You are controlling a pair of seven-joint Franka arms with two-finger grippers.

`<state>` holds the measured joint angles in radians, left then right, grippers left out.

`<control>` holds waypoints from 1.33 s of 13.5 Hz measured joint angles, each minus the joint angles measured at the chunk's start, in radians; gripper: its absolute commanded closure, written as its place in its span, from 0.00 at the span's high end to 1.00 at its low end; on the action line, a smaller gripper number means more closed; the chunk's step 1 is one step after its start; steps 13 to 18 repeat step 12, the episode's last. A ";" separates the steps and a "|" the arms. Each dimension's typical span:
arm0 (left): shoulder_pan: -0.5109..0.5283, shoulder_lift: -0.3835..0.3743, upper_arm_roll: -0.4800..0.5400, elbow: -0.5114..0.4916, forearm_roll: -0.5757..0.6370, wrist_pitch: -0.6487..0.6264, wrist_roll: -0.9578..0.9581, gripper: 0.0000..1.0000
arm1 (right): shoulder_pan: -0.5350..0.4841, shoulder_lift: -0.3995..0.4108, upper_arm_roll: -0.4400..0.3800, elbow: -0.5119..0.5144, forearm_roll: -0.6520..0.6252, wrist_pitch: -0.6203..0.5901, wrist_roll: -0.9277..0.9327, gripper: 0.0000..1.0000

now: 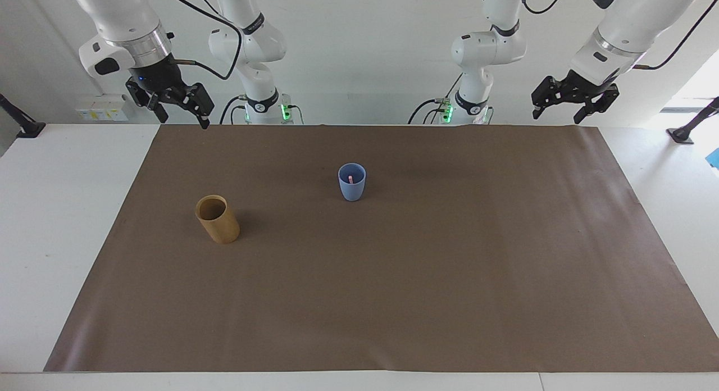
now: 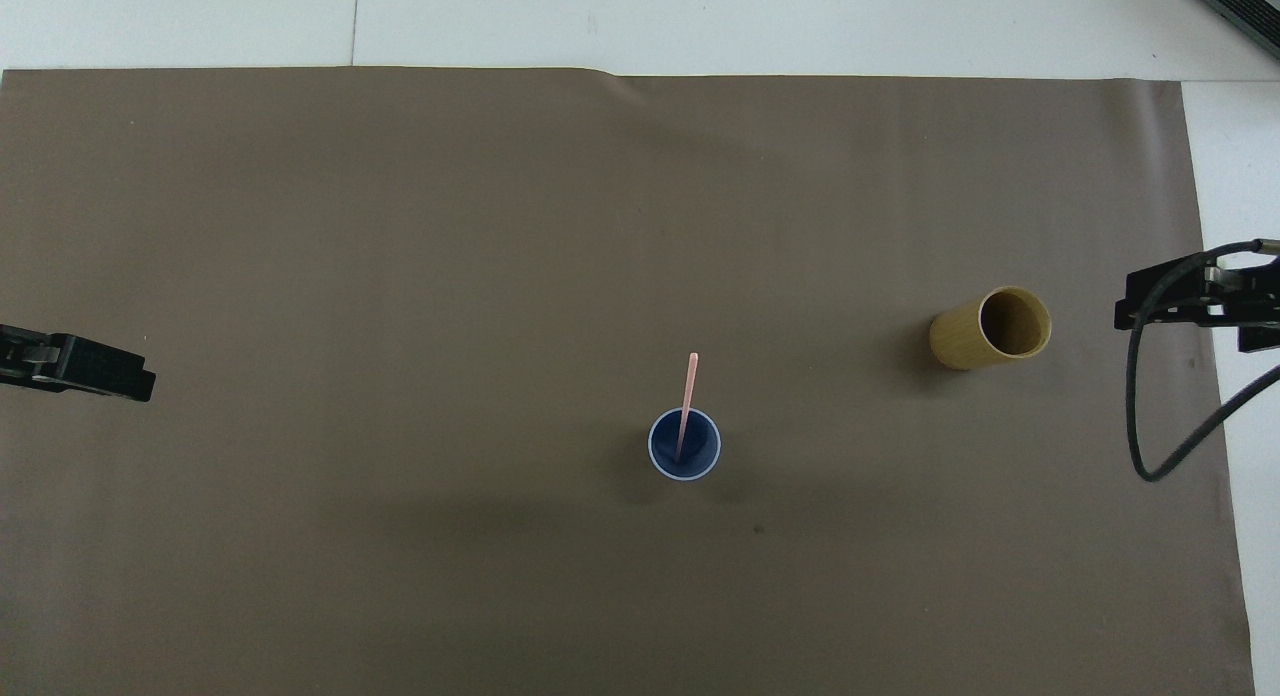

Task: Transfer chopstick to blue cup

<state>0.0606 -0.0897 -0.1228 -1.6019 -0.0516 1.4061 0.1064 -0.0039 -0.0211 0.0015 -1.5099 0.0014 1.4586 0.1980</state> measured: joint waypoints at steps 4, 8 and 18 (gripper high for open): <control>0.000 0.000 -0.001 0.000 0.000 0.000 0.000 1.00 | 0.000 -0.002 0.002 0.000 0.000 -0.002 0.000 1.00; 0.000 0.000 -0.001 0.000 0.000 0.000 0.000 1.00 | 0.000 -0.010 0.004 -0.014 0.000 -0.005 -0.001 1.00; 0.000 -0.001 -0.001 0.000 0.000 0.000 0.000 1.00 | 0.000 -0.016 0.004 -0.024 0.000 -0.004 -0.038 1.00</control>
